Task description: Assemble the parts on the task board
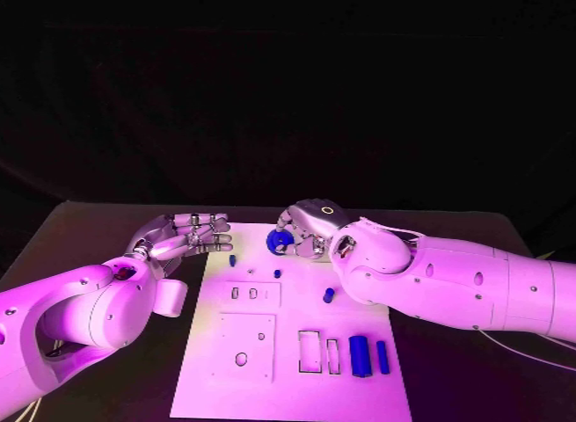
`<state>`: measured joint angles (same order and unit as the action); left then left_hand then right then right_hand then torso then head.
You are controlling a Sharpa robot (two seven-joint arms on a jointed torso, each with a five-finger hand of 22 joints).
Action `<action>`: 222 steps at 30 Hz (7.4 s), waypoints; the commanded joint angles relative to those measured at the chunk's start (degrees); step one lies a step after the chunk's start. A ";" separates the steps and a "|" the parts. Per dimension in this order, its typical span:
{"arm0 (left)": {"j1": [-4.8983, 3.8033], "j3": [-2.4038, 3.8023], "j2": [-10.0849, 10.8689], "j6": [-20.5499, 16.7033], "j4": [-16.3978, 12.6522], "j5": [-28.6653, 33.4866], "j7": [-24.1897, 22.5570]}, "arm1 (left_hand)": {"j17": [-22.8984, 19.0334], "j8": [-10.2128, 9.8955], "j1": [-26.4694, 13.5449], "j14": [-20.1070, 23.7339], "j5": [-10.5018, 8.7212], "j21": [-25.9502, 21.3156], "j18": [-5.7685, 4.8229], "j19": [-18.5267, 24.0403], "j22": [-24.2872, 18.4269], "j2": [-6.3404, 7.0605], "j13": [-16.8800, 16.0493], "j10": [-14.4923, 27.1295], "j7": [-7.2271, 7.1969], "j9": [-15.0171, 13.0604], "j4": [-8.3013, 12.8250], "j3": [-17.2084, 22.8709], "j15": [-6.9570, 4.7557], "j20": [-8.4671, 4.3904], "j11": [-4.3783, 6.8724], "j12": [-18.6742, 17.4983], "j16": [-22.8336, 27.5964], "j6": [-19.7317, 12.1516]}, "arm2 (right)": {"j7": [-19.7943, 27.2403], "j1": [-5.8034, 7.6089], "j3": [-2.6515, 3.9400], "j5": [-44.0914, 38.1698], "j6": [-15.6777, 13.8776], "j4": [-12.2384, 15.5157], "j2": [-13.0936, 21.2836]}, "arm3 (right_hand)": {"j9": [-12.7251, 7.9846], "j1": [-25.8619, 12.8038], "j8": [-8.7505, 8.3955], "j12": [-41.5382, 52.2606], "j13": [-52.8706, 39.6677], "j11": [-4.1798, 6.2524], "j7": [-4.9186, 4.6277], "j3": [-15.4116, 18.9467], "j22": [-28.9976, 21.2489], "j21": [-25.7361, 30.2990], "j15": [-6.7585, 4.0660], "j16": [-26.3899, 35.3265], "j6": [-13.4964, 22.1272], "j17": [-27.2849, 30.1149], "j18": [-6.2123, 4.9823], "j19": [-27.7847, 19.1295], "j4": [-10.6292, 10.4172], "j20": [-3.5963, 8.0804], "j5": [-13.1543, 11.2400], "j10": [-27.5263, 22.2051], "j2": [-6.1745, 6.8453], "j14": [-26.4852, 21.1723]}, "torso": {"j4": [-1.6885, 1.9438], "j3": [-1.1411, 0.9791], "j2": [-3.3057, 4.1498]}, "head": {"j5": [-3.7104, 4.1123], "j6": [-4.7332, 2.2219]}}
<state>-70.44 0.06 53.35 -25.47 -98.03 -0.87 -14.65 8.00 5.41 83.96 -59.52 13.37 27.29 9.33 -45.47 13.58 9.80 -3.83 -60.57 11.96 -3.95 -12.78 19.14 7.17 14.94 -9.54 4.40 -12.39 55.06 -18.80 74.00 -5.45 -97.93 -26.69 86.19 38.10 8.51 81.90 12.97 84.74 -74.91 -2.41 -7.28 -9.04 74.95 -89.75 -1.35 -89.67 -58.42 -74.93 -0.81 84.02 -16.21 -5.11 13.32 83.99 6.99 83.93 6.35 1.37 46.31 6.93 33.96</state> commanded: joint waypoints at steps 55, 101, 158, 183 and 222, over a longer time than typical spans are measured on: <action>-0.06 0.05 0.26 0.70 -0.31 -0.17 0.08 | 0.05 -0.30 -0.41 0.32 -0.21 0.30 0.83 0.74 0.09 -0.35 -0.01 0.21 0.37 0.05 0.34 0.03 0.14 0.12 -0.04 -0.29 0.39 -0.04 | -1.99 -1.34 -0.26 -1.28 1.61 -6.56 -5.88 | -0.98 -5.75 -3.83 -0.62 -9.73 -1.02 -0.85 -0.51 15.05 -0.25 0.82 -0.17 2.06 -14.71 0.81 5.98 -0.38 -0.58 0.02 1.81 2.23 5.98 | -0.06 -0.11 0.01 | -0.85 0.56; -0.07 0.05 0.45 0.83 -0.01 -0.31 0.29 | 0.03 -0.47 -0.36 0.54 -0.22 0.29 0.81 1.10 0.09 -0.29 0.00 0.37 0.42 0.06 0.47 -0.02 0.23 0.24 -0.11 -0.45 0.63 -0.12 | -1.62 -1.12 -0.14 2.97 0.25 -0.52 0.49 | -0.87 -14.24 -5.68 -0.55 -9.87 -1.01 -0.83 3.84 15.05 -0.25 0.77 0.00 1.95 -14.31 0.81 5.98 -0.48 -0.55 3.66 1.85 1.37 5.88 | -0.32 -0.23 -0.14 | -0.63 0.15; -0.03 -0.01 0.45 1.78 1.11 -0.31 0.56 | 0.05 -0.53 -0.32 0.56 -0.21 0.27 0.80 1.34 0.08 -0.30 -0.01 0.37 0.40 0.05 0.55 -0.04 0.25 0.33 -0.12 -0.48 0.71 -0.11 | 19.38 -3.59 -1.08 26.93 2.26 -2.80 18.40 | -1.14 -0.47 -7.65 -2.11 -8.56 -1.36 -1.29 3.41 12.81 2.93 1.11 0.52 0.98 -13.31 -0.14 3.55 5.72 -0.89 5.83 0.71 1.86 5.63 | -1.97 -1.14 -0.84 | 0.91 1.35; -0.04 -0.01 0.73 1.80 2.05 -0.35 0.81 | 0.05 -0.53 -0.32 0.56 -0.21 0.27 0.80 1.34 0.08 -0.30 -0.01 0.37 0.40 0.05 0.55 -0.04 0.25 0.33 -0.12 -0.48 0.71 -0.11 | 19.67 -4.01 -1.06 26.81 0.45 -3.12 18.12 | -0.09 1.37 -4.94 -1.16 -9.37 0.30 0.68 -0.26 13.39 2.23 -0.20 0.29 -4.64 -13.79 0.07 4.14 5.94 0.10 1.18 1.43 -2.29 5.75 | -1.91 -1.11 -0.91 | 0.79 1.76; -0.05 -0.08 -0.39 1.96 2.87 -0.36 1.18 | 0.09 -0.65 -0.25 0.52 -0.20 0.32 0.83 1.64 0.11 -0.41 -0.03 0.39 0.36 0.03 0.68 0.00 0.25 0.44 -0.11 -0.53 0.82 -0.08 | 1.15 -3.45 -0.77 9.49 -6.17 11.45 6.76 | 0.60 -0.74 -3.55 -0.63 -9.90 1.40 1.81 -3.08 14.87 0.04 -1.25 -0.07 -5.78 -14.53 0.72 5.77 5.56 1.26 4.12 2.03 -2.45 5.94 | -1.37 -0.45 -1.63 | -3.96 2.59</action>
<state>-70.44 -0.05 53.15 -24.45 -95.08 -0.98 -13.42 8.02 4.96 83.96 -59.32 13.37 27.29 9.34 -44.23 13.62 9.80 -3.83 -60.57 11.96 -3.95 -12.46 19.15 7.36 15.36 -9.54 4.17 -11.79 55.06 -14.44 70.71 -6.16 -84.68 -34.99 98.02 45.15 8.25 81.50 8.57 84.01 -74.91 -1.39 -6.09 -12.12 74.94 -89.75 -2.17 -89.56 -63.23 -74.91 -0.81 84.13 -10.46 -4.17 17.65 84.00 4.31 83.92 4.95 0.77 44.79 3.57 36.39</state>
